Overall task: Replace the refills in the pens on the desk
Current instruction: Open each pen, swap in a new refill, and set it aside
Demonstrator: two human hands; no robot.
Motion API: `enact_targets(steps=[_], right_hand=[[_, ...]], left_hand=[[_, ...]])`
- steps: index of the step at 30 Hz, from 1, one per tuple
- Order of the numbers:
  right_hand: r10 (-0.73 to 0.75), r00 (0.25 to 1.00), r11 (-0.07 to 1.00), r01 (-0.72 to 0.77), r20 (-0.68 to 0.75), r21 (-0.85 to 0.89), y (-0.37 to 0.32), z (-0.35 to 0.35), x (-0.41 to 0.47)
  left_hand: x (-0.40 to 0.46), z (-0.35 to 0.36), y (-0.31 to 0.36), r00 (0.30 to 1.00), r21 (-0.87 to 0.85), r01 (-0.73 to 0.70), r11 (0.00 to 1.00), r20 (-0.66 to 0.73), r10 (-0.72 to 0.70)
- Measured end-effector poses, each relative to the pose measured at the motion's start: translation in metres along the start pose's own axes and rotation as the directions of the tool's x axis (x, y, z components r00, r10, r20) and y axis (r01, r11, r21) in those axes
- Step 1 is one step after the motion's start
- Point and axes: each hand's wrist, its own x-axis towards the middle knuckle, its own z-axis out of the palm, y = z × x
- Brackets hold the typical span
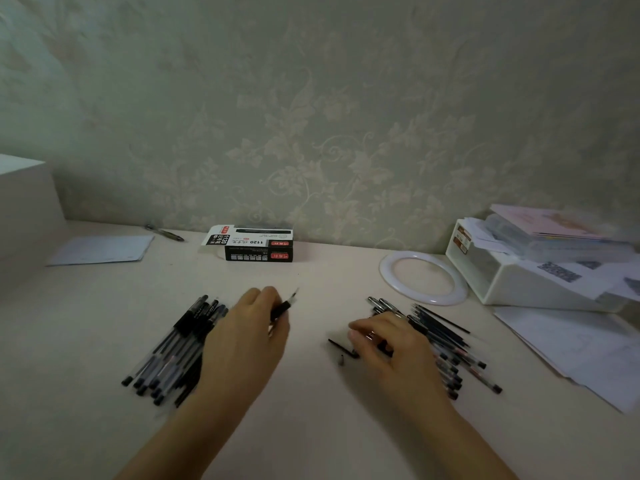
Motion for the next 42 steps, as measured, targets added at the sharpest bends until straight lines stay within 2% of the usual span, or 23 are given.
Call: enact_targets(steps=[3,5,10,14,17,20,24,26,29,42], right_hand=[[0.143,0.986,0.962,-0.158,0.082,0.224,-0.01,0.004,0.0],[0.175,0.97,0.926,-0.22,0.168,0.307,-0.016,0.008,-0.002],[0.183,0.948,0.861,-0.282,0.259,0.424,-0.019,0.018,-0.007],[0.217,0.947,0.845,-0.303,0.237,0.441,-0.012,0.017,-0.005],[0.348,0.93,0.766,-0.354,0.117,0.537,-0.007,0.012,0.002],[0.485,0.874,0.705,-0.381,-0.015,0.599,0.004,0.003,0.008],[0.563,0.824,0.505,-0.41,0.071,0.759,0.008,0.001,0.01],[0.557,0.819,0.462,-0.446,0.14,0.767,0.006,0.006,0.009],[0.536,0.824,0.47,-0.471,0.183,0.746,0.004,0.011,0.007],[0.53,0.83,0.488,-0.467,0.175,0.737,0.006,0.011,0.008]], left_hand=[[-0.007,0.0,0.017,0.982,-0.143,-0.187,0.972,-0.043,0.182],[-0.013,0.004,0.027,0.96,-0.201,-0.279,0.939,-0.046,0.275],[-0.02,0.014,0.034,0.931,-0.285,-0.35,0.892,-0.001,0.364],[-0.019,0.018,0.03,0.937,-0.337,-0.313,0.888,0.04,0.346],[-0.019,0.024,0.024,0.928,-0.34,-0.282,0.897,0.14,0.345],[-0.019,0.029,0.017,0.923,-0.287,-0.271,0.919,0.195,0.333],[-0.019,0.034,0.014,0.929,-0.356,-0.191,0.915,0.235,0.285],[-0.018,0.035,0.014,0.933,-0.4,-0.153,0.903,0.242,0.265],[-0.018,0.038,0.012,0.94,-0.406,-0.129,0.905,0.24,0.242],[-0.017,0.039,0.01,0.944,-0.447,-0.097,0.889,0.242,0.224]])
